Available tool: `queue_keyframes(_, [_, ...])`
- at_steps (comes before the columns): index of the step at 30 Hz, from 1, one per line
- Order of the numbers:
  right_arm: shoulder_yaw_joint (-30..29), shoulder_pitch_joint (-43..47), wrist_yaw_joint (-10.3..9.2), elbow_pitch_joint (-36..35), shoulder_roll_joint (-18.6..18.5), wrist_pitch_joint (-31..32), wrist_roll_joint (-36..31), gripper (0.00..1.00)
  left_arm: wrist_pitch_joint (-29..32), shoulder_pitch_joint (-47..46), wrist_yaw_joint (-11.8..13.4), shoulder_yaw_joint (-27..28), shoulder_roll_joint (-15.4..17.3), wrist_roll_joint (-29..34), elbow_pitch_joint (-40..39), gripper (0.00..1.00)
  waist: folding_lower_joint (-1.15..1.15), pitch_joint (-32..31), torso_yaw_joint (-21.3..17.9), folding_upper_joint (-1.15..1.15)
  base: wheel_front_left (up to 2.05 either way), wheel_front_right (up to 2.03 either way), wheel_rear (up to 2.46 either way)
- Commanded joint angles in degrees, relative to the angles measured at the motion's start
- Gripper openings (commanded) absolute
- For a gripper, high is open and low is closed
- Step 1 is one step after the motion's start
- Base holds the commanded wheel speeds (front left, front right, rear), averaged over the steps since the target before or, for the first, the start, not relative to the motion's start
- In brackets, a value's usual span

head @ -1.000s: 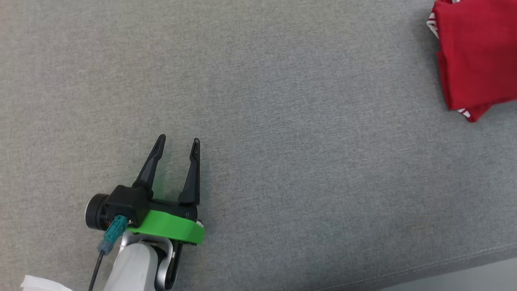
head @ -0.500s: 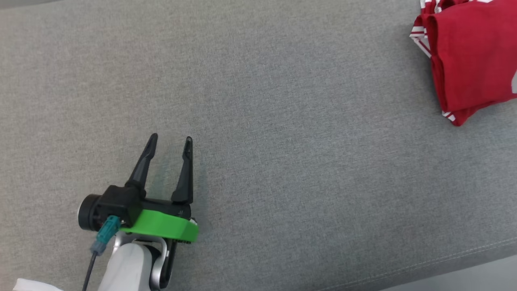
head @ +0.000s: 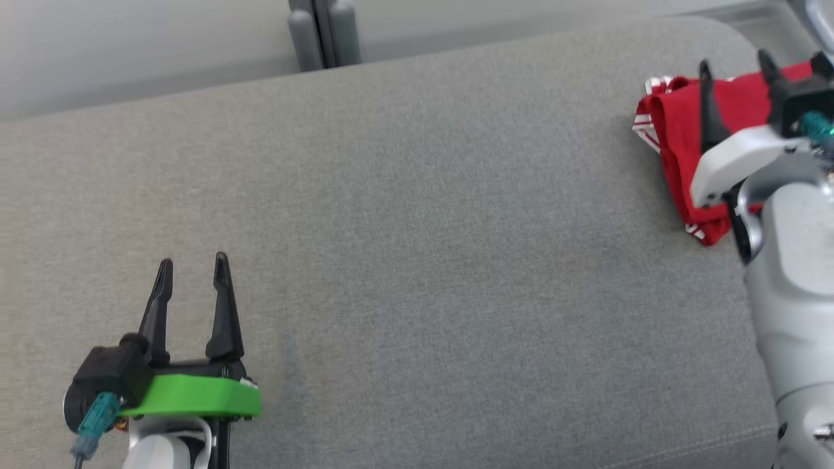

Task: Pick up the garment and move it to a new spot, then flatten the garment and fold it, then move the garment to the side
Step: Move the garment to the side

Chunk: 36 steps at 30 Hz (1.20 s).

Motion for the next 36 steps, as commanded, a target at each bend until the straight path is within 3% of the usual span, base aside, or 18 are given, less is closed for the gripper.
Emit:
queue_keyframes(1, [0.1,2.4,-0.09,-0.8,0.5,-0.4,0.9,1.00,0.0,1.2,0.1,0.5,0.0,-0.2,0.0,1.00,0.00,-4.6,2.5,0.00,0.00,0.00,0.00])
queue_keyframes(10, [0.3,19.4,-0.09,-14.1,6.0,-0.4,4.4,1.00,0.0,7.6,0.2,0.6,-0.1,-2.4,0.9,1.00,0.00,-9.0,5.0,0.00,0.00,0.00,0.00])
queue_keyframes(16, [2.6,30.2,-0.09,-22.1,7.0,-0.4,7.5,1.00,0.0,11.1,1.0,0.4,-0.1,-3.3,0.7,1.00,0.00,-9.9,5.3,0.00,0.00,0.00,0.00])
queue_keyframes(21, [4.8,37.0,-0.09,-25.4,7.0,-0.4,13.5,1.00,0.0,12.9,1.4,-0.7,-0.1,-3.6,1.0,1.00,0.00,-10.1,5.4,0.00,0.00,0.00,0.00])
queue_keyframes(36, [7.1,43.3,-0.09,-29.7,7.1,-0.5,17.1,1.00,0.0,12.0,1.8,-2.2,0.0,-4.0,2.0,1.00,0.00,-9.5,4.7,0.00,0.00,0.00,0.00])
